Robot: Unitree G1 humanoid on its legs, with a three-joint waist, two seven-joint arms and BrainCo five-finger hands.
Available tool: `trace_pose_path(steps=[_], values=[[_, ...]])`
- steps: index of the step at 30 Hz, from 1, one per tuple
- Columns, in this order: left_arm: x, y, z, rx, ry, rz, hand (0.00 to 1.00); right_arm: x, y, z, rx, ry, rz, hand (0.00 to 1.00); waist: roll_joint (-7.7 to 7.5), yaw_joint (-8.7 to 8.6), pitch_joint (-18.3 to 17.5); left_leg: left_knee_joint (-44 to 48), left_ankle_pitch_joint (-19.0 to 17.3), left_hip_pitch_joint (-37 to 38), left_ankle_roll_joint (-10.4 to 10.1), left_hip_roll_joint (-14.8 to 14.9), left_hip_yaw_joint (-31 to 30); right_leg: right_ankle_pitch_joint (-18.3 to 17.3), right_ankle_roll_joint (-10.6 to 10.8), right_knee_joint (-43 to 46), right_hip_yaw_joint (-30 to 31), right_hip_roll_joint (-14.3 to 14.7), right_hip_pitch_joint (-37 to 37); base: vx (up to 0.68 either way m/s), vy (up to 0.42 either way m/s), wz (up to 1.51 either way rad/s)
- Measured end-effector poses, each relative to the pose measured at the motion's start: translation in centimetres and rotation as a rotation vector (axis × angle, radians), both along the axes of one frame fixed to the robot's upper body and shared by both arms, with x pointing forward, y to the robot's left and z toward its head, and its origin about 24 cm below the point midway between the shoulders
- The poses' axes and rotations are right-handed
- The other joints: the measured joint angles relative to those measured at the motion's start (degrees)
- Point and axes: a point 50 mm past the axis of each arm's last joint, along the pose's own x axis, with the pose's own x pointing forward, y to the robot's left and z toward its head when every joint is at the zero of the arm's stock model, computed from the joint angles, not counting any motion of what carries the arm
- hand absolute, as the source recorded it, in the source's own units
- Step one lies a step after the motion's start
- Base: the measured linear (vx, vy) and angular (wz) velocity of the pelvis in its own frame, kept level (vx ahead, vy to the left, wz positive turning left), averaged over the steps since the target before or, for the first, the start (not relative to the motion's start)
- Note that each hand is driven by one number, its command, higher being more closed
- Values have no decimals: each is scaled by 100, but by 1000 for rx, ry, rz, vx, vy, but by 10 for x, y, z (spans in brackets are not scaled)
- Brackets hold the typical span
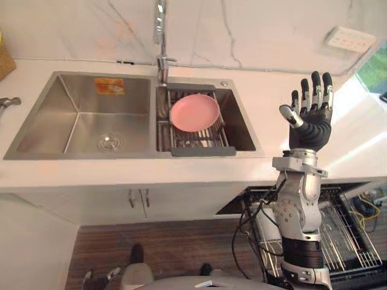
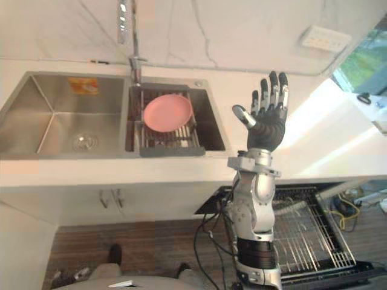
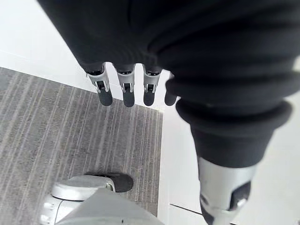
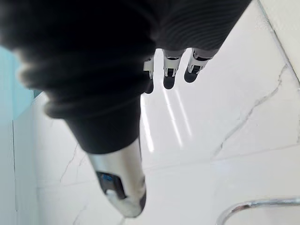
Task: Walk over to the sink, pick up the cup, carry it to the dishwasher, place the cup inside the dishwasher, then close the dishwasher door
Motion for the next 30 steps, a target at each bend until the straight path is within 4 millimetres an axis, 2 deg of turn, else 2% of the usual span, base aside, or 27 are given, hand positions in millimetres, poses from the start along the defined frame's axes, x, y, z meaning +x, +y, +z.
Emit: trace_pose_path(steps=[3, 7, 11, 16, 21, 25, 30], values=[[0, -6, -2, -17, 2, 0, 0, 1, -8, 0, -73, 49, -60, 0, 61, -46, -129, 1, 26, -5, -82, 186, 20, -35, -17, -77, -17, 168, 2, -28, -130, -8], [-2, -3, -1, 2, 13, -27, 0, 3, -10, 0, -203, 98, -104, 0, -86, -94, -283, 1, 10, -88, -91, 187, 50, 36, -17, -212, -18, 180, -15, 8, -2, -1], [-1, 2, 0, 20, 8, -40, 0, 6, -8, -8, -326, 172, -121, 0, -236, -99, -381, 1, 22, -152, -16, 59, 116, 201, 38, -358, -17, 66, 17, 45, 44, -2], [1, 3, 1, 32, -6, -58, 0, 12, -16, -15, -500, 257, -194, 0, -235, -136, -384, 1, 33, -155, 29, -48, 95, 235, 88, -384, -87, -56, 70, 23, 34, 8], [1, 2, 1, 36, 2, -77, 0, 22, -20, -9, -701, 301, -287, 0, -179, -187, -432, 0, 26, -167, 72, -72, 53, 263, 106, -403, -155, -80, 99, -19, 6, 5], [-4, 1, -1, 28, 24, -82, 0, 39, -10, -4, -954, 314, -306, 0, -115, -174, -511, 0, 16, -192, 81, -69, 151, 350, 105, -538, -175, -80, 135, -42, 3, 2], [-3, 1, -1, 26, 29, -99, 0, 59, 3, 2, -1179, 299, -318, 0, -97, -114, -548, 0, 62, -210, 91, -77, 166, 364, 83, -620, -314, -92, 212, -25, 2, 14]])
